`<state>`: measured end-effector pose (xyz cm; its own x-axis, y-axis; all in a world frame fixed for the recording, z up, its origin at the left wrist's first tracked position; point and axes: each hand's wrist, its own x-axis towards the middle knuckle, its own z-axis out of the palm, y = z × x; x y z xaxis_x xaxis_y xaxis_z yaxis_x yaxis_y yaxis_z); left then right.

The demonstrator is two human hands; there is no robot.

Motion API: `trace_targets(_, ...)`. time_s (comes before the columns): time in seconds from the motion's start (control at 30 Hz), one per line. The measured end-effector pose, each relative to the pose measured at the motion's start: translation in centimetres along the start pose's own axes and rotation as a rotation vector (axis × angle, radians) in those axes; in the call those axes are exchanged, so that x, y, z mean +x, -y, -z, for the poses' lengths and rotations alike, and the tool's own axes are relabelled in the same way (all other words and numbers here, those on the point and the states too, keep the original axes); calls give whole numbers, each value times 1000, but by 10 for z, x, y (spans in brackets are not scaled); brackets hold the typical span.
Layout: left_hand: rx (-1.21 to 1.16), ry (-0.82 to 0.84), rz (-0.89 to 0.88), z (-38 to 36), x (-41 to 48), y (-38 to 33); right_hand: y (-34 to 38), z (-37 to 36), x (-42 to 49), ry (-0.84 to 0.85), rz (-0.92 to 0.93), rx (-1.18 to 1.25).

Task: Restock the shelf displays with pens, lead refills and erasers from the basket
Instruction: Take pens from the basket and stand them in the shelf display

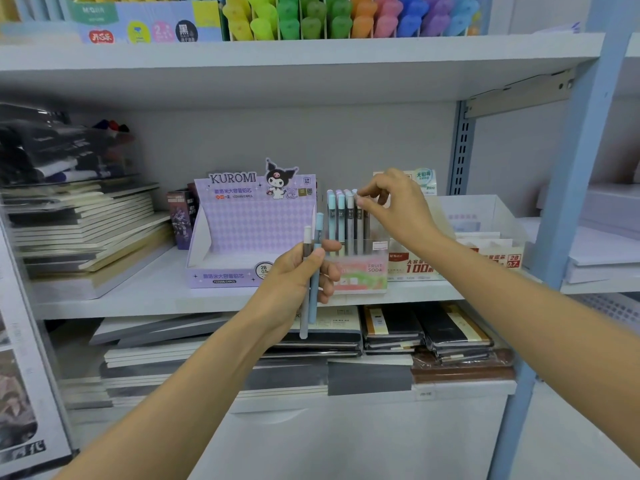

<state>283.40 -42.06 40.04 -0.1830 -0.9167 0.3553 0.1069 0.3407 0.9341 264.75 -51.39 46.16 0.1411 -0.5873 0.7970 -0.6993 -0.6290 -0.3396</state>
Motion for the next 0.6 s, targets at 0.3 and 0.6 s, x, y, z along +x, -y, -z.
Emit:
trace_targets(0.3, -12, 60, 2, -12, -3, -8, 32, 23, -20, 295, -71, 490)
trace_targets(0.6, 8, -17, 89, -18, -9, -20, 33, 56, -14, 189, -166, 795)
